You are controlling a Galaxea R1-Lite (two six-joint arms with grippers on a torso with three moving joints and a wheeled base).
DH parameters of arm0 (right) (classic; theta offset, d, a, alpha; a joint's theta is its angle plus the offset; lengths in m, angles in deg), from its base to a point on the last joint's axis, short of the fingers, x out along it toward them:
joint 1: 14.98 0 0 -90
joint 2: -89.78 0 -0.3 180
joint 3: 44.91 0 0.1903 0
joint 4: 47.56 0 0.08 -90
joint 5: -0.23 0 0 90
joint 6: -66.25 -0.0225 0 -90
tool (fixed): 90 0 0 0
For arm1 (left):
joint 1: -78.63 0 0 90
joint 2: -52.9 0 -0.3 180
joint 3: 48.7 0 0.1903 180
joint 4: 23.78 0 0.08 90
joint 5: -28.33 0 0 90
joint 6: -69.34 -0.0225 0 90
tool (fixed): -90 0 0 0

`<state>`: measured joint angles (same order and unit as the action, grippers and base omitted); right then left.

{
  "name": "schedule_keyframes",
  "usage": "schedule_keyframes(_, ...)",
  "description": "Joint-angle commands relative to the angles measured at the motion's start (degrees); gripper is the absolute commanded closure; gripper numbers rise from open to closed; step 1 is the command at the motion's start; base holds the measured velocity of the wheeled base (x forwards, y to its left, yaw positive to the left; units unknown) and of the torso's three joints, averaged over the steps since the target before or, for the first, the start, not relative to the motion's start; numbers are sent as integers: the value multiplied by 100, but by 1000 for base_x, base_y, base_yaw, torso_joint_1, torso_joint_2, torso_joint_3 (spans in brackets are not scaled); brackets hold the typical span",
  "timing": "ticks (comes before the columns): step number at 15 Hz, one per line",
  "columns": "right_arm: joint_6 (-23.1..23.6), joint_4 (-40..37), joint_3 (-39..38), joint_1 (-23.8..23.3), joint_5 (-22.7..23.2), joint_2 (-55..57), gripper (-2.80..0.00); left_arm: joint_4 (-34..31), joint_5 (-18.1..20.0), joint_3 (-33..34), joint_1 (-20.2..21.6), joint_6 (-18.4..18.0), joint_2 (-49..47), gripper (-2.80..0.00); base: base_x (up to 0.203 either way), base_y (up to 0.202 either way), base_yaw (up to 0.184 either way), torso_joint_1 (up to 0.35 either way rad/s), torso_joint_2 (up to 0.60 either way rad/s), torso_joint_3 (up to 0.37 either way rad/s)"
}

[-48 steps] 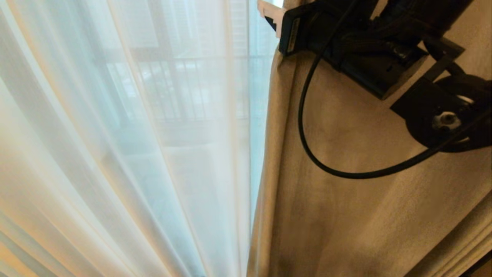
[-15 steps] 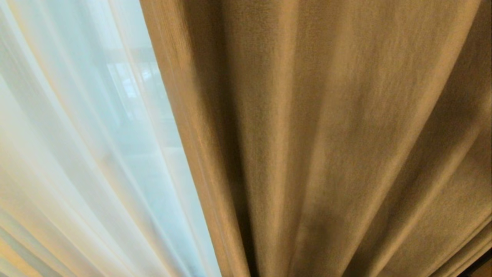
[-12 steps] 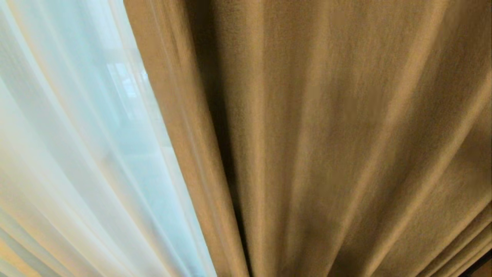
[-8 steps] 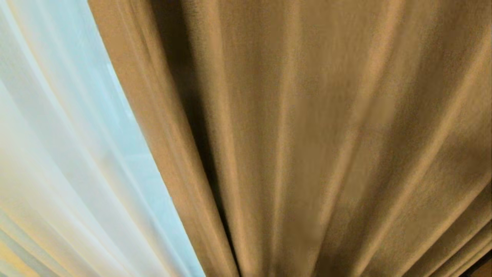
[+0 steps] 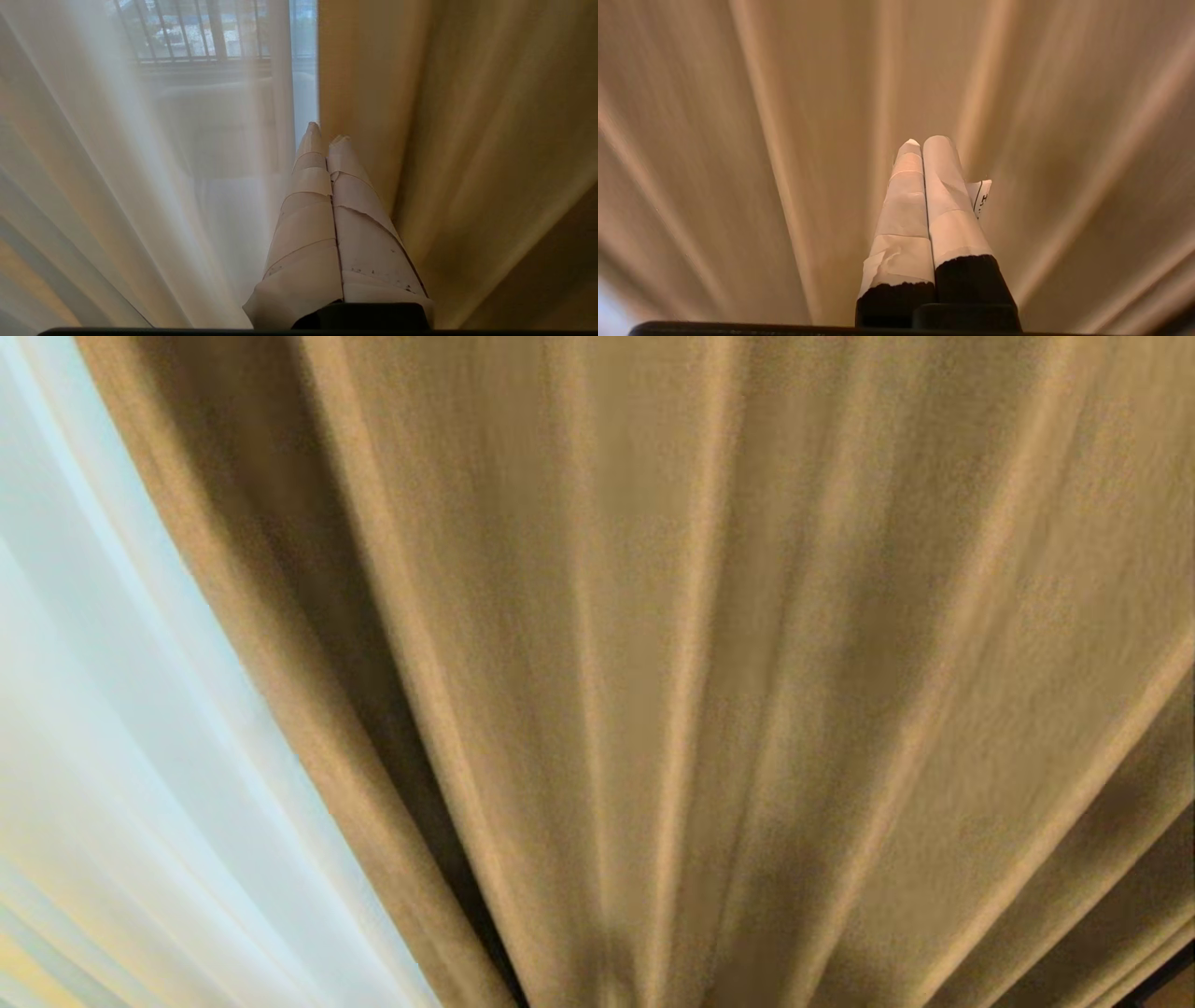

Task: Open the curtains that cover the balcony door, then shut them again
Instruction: Close the outer curtains on both sides

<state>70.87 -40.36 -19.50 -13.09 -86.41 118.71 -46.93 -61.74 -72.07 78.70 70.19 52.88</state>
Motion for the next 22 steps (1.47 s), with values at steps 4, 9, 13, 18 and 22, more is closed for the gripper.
schedule_keyframes(4, 35, -2196, -199, -55, 155, -1785, 0, 4, -1, 0, 1, 3, 2, 0, 0, 0, 0, 0, 0, 0)
schedule_keyframes(9, 246, -3011, -200, -180, -80, -2888, 0, 4, -1, 0, 1, 3, 2, 0, 0, 0, 0, 0, 0, 0)
schedule_keyframes(13, 188, -3057, -204, -189, -125, -2893, 0, 4, -1, 0, 1, 3, 2, 0, 0, 0, 0, 0, 0, 0)
schedule_keyframes(18, 188, -3082, -204, -189, -125, -2893, 0, 4, -1, 0, 1, 3, 2, 0, 0, 0, 0, 0, 0, 0)
schedule_keyframes(22, 136, -3084, -204, -189, -134, -2893, 0, 4, -1, 0, 1, 3, 2, 0, 0, 0, 0, 0, 0, 0)
